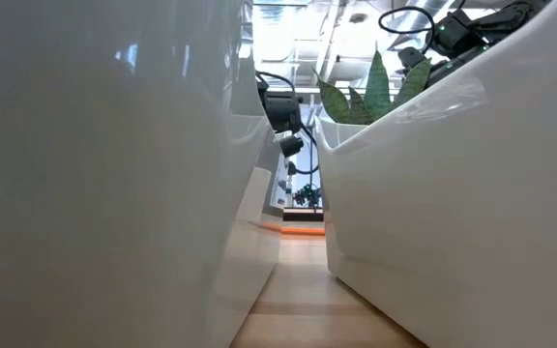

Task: Sort pens & pencils
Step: Put the pen into the left gray bin

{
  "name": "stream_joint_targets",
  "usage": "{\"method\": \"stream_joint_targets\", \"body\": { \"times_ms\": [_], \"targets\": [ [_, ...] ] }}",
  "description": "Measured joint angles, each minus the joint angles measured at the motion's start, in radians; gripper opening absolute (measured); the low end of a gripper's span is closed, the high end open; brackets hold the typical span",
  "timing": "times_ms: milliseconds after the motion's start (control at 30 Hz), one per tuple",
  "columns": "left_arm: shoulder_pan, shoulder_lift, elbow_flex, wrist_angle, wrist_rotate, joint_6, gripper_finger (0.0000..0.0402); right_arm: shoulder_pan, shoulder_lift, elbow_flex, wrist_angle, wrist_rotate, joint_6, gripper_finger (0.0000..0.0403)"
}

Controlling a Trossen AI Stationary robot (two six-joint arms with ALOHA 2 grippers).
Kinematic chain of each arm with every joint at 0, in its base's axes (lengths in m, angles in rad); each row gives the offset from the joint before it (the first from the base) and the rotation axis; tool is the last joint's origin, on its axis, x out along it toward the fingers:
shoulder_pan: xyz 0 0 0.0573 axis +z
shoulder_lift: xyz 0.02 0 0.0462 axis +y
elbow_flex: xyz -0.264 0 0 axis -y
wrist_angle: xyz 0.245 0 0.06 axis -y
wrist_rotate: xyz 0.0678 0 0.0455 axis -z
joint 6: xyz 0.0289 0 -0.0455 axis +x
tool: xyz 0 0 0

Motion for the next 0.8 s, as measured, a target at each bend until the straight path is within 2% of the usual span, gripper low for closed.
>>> {"method": "stream_joint_targets", "body": {
  "times_ms": [333, 800],
  "targets": [
    [0.0, 0.0, 0.0, 0.003, 0.004, 0.021, 0.0035, 0.0, 0.0, 0.0, 0.0, 0.0, 0.0, 0.0098],
    [-0.001, 0.0, 0.0, 0.002, 0.004, 0.022, 0.0036, 0.0, 0.0, 0.0, 0.0, 0.0, 0.0, 0.0098]
  ]
}}
